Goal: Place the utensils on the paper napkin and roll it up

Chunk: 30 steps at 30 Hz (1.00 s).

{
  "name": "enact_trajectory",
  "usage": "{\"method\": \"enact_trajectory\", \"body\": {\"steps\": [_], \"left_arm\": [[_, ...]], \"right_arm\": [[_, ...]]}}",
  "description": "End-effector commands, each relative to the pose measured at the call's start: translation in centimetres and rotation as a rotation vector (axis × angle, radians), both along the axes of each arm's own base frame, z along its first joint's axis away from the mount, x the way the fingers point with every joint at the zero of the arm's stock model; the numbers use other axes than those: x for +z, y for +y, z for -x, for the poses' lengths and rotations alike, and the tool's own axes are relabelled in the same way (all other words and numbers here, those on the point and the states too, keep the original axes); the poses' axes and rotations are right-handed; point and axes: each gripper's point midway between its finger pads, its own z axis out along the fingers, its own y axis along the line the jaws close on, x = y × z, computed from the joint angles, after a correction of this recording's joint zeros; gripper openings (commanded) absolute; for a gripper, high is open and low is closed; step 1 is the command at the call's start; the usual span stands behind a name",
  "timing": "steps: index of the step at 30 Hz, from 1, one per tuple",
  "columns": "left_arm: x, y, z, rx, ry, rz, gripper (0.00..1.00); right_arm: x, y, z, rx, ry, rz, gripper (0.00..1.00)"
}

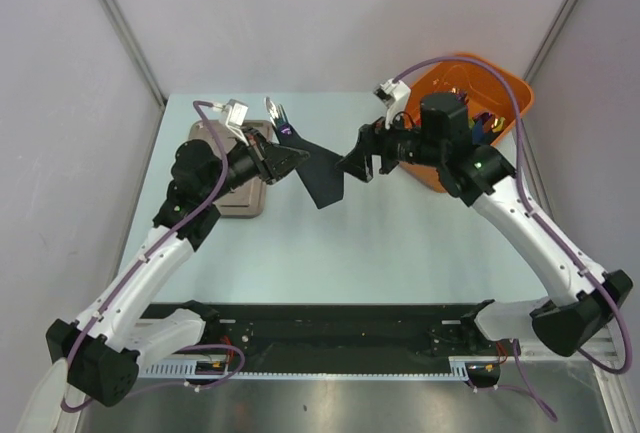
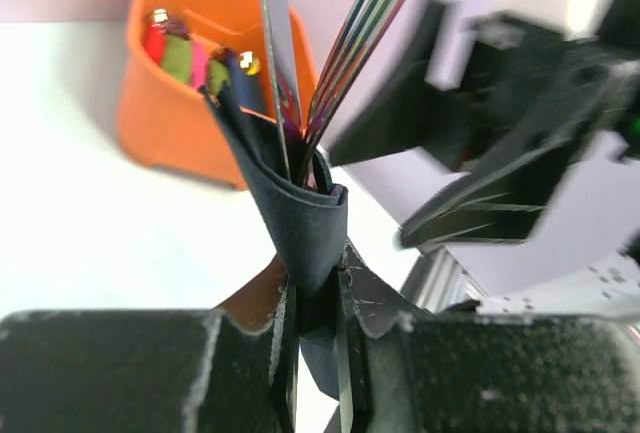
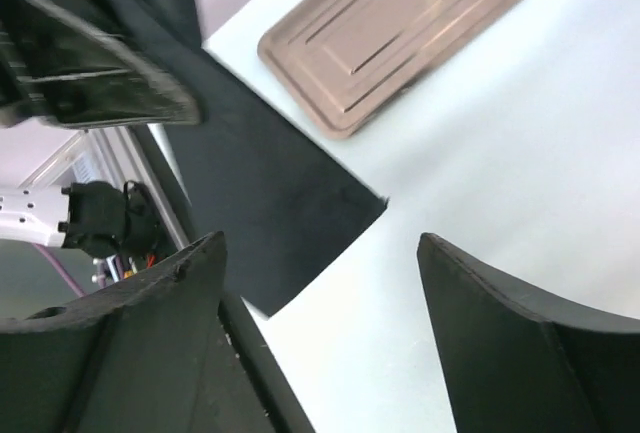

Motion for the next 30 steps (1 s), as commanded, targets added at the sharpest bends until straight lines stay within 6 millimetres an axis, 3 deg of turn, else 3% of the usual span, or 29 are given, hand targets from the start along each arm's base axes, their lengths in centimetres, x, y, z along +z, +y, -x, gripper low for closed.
{"method": "enact_trajectory", "body": {"steps": [1, 4, 16, 30], "left_arm": [[2.1, 0.6, -1.0, 0.056, -0.040, 0.007, 0.00], [2.8, 0.3, -0.8, 0.032, -0.052, 0.038, 0.00], [4.9, -0.7, 2.2, -0.116, -0.103, 0.141, 0.00], [5.8, -1.0, 3.2, -0.177, -0.134, 0.192, 0.00]], "right_arm": [[6.0, -0.8, 2.1, 0.013, -0.158, -0.091, 0.78], [5.3, 0.7, 2.5, 0.071, -0.134, -0.090, 0.68], [2.9, 4.5, 2.6, 0.190, -0.057, -0.114, 0.69], [2.7, 5.8, 6.1, 0.361, 0.043, -0.209, 0.51]]}}
